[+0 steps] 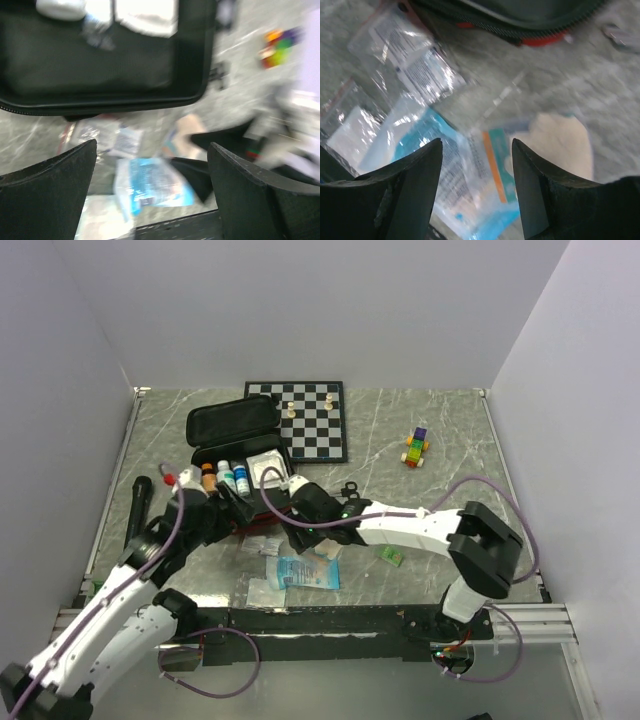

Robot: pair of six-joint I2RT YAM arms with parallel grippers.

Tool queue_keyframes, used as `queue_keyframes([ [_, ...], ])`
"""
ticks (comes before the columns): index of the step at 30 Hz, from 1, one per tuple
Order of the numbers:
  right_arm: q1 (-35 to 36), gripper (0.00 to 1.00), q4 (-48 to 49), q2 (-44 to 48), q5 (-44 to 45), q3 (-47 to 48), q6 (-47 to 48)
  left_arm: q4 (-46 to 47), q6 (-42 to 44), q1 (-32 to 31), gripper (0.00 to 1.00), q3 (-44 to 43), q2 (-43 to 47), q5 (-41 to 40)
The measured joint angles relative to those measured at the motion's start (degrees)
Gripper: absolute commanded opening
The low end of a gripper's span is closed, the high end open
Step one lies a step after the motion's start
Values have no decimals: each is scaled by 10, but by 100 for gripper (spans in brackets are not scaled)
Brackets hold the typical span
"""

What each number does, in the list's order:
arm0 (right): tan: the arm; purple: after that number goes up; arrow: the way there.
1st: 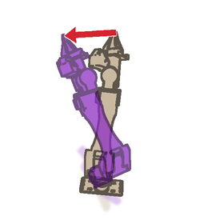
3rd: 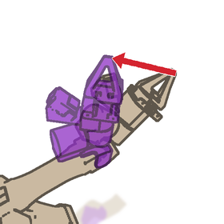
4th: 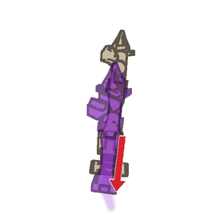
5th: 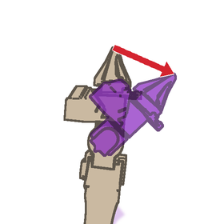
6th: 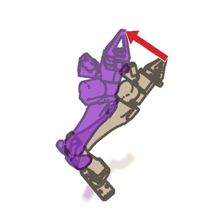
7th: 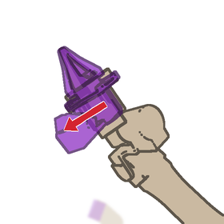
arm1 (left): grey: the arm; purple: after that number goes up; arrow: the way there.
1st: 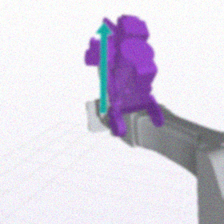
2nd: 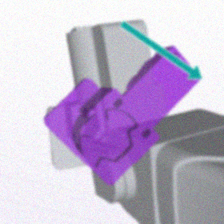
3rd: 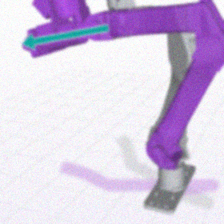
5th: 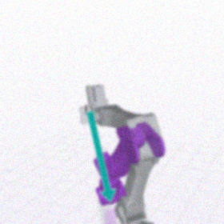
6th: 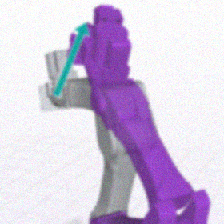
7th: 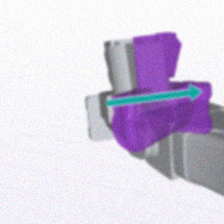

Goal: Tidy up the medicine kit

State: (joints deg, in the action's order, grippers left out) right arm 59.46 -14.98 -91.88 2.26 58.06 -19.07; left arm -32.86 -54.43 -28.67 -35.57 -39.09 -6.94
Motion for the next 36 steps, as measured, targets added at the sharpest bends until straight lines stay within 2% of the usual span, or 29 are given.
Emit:
queue_keyframes([
  [7,29,65,13,-109,-10,97,2,-18,-35,0,97,-3,139,-45],
  [14,38,63,8,-154,-12,133,5,-58,-64,0,97,-3,201,-84],
  [19,40,57,-1,-188,-9,143,5,-65,-74,0,98,-3,216,-97],
  [23,44,40,-3,-190,-3,143,4,-74,-78,0,98,-3,215,-100],
  [27,45,17,3,-185,3,132,-1,-75,-78,0,98,-3,212,-100],
  [30,45,6,9,-167,12,112,-6,-75,-78,0,98,-3,212,-101],
  [32,45,1,9,-148,21,90,-9,-75,-78,0,98,-3,211,-100],
  [36,45,0,1,-99,48,48,-11,-73,-78,0,98,-3,207,-100],
])
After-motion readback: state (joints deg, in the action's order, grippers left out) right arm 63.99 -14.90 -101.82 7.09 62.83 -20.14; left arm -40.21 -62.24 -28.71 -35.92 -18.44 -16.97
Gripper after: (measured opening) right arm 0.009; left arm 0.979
